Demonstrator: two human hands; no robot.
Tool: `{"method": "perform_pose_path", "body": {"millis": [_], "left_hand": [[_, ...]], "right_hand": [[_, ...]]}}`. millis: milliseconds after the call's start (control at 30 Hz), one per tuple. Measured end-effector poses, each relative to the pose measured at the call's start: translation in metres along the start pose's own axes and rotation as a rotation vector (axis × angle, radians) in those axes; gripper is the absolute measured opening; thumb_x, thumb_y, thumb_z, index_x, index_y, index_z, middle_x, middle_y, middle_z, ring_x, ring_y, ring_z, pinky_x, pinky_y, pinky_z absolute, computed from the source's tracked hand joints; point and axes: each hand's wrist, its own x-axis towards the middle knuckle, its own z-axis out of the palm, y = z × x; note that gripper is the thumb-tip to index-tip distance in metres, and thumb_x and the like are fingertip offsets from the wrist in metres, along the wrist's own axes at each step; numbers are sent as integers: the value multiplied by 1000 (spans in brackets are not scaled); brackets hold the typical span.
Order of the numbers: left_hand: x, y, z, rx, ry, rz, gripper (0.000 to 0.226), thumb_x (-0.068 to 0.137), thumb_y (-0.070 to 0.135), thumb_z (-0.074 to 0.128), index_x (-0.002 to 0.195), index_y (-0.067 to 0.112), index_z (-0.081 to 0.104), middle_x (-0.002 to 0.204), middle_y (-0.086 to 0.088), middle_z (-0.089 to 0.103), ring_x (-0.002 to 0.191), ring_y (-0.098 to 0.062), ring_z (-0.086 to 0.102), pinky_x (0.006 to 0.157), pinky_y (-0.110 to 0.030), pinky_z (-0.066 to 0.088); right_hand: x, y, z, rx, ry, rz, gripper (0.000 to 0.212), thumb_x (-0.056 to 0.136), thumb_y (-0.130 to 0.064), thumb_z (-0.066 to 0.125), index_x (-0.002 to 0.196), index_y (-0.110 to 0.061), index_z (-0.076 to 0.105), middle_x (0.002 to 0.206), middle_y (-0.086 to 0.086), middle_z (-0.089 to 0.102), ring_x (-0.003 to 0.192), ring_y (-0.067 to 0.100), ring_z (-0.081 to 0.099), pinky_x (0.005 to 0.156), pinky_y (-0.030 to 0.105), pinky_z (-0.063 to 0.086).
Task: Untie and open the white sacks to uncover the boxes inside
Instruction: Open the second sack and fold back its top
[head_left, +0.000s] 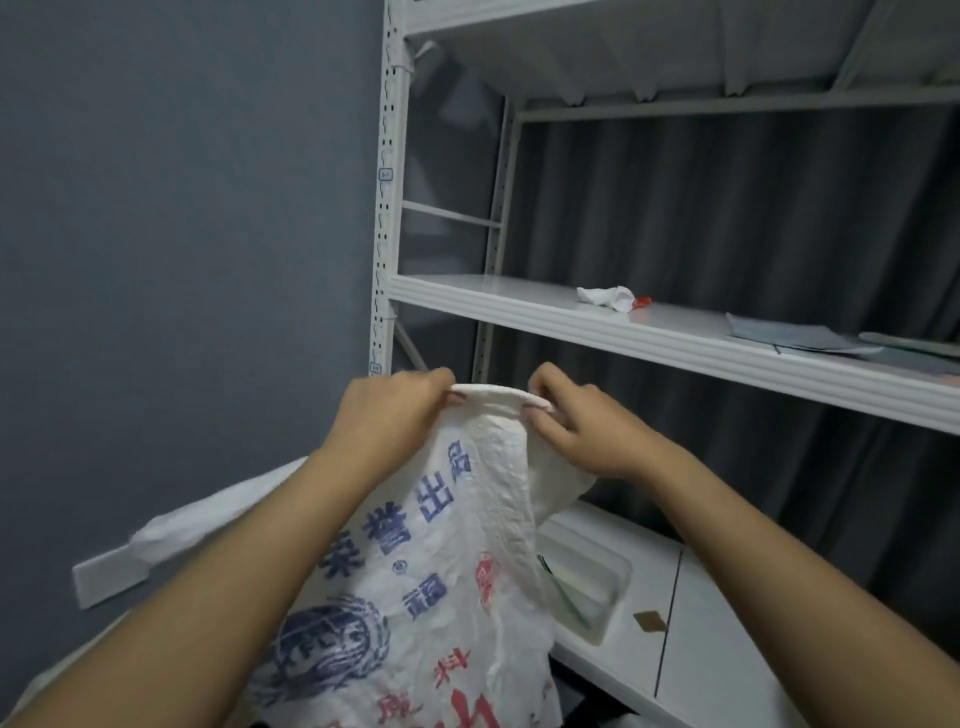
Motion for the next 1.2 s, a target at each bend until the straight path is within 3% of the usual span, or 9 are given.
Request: {"method": "perform_pose_path", "body": {"millis": [200, 300, 400, 500, 633, 800, 933, 1067, 1200], "left_hand": [[10, 4, 28, -38, -115, 238, 32, 97, 52, 36, 109, 23, 44, 98, 4, 60, 83, -22, 62, 60, -31, 41], [8, -2, 32, -279, -260, 157, 25, 95, 51, 41, 94, 27, 44, 81, 6, 57, 74, -19, 55, 56, -30, 38], [8, 9, 38, -9, -199, 271, 9, 99, 28, 40, 105, 22, 45, 93, 0, 60, 80, -24, 60, 61, -32, 43], [15, 21, 43, 20, -117, 364, 27, 96, 42, 42, 116, 23, 44, 103, 2, 60, 89, -23, 63, 65, -33, 46], [23, 6, 39, -525, -455, 192, 58, 72, 77, 42, 100, 29, 57, 88, 12, 62, 79, -11, 59, 70, -35, 50], [16, 5, 46, -223, -165, 389, 46, 84, 66, 33, 97, 27, 52, 90, 9, 60, 80, -13, 57, 62, -30, 38], [17, -7, 40, -385, -406, 318, 37, 79, 68, 53, 88, 31, 54, 79, 12, 59, 72, -8, 53, 61, -30, 42], [12, -6, 38, -258, -268, 358, 32, 91, 57, 44, 80, 29, 53, 70, 10, 56, 66, -10, 53, 59, -28, 36], [8, 2, 34, -149, -177, 419, 38, 90, 62, 35, 99, 32, 57, 77, 9, 61, 73, -13, 58, 60, -28, 40]], "right_hand": [[-11, 22, 8, -7, -34, 55, 37, 97, -23, 38, 126, -42, 51, 105, -3, 68, 92, 19, 62, 79, 41, 50], [-20, 40, 5, -371, -72, -6, 65, 95, -12, 41, 149, -42, 20, 132, 4, 55, 110, 25, 55, 82, 35, 47], [-20, 36, 7, -346, -232, -44, 83, 90, -13, 46, 148, -50, -2, 153, -3, 28, 133, 19, 37, 98, 35, 44], [-11, 23, 16, -96, -203, -71, 66, 92, -23, 47, 147, -44, 15, 127, -1, 56, 105, 20, 56, 85, 38, 49], [-8, 27, 29, -555, -101, -140, 56, 91, -24, 48, 144, -30, 28, 120, 3, 58, 96, 25, 59, 66, 33, 42], [-11, 22, 30, 178, -207, -78, 23, 96, -44, 49, 104, -27, 61, 91, -5, 65, 79, 10, 59, 71, 34, 47], [-16, 33, 35, -424, 113, -292, 37, 93, -39, 33, 94, -20, 65, 67, -3, 63, 57, 21, 60, 45, 30, 41], [-24, 16, 31, -350, -15, -184, 44, 95, -49, 38, 139, -46, 39, 91, -7, 65, 77, 17, 62, 61, 33, 49], [-23, 4, 36, -346, -95, -148, 59, 96, -18, 43, 149, -33, 21, 122, 2, 56, 96, 22, 56, 69, 34, 44]]}}
